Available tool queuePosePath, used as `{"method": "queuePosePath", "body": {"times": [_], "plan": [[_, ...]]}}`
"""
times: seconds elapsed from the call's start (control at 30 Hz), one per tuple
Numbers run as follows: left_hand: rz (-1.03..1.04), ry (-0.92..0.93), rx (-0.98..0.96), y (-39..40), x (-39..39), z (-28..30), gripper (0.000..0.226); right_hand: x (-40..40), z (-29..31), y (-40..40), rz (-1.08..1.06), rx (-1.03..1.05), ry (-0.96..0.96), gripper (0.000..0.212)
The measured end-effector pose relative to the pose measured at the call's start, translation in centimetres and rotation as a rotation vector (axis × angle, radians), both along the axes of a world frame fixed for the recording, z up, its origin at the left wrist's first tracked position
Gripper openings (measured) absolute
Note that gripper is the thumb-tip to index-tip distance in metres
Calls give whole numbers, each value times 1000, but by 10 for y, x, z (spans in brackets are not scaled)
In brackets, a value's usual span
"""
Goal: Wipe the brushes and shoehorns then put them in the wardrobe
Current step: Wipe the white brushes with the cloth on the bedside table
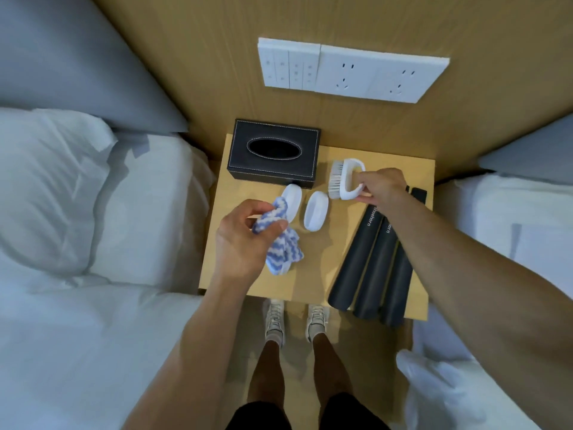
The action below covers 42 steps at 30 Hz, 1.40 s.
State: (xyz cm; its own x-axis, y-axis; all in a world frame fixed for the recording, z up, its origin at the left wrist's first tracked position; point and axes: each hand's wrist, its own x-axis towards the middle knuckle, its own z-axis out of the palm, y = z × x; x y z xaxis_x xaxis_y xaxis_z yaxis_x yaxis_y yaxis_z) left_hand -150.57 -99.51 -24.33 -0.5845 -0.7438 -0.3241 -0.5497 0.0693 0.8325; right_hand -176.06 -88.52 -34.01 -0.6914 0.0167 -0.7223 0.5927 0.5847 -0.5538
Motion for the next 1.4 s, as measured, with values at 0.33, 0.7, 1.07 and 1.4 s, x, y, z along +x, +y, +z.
{"method": "queuePosePath", "body": {"times": [0.33,0.7,1.07,1.4], "plan": [[-34,112,1,12,-25,96,24,67,157,76,133,-582,-140,31],[-115,350,-461,24,-54,210,12,133,287,49,303,-889,103,43],[-339,421,-625,32,-40,231,31,115,310,57,373,-1115,35,55],[-460,397,-804,29,-47,244,30,104,322,53,358,-1133,52,56]]}}
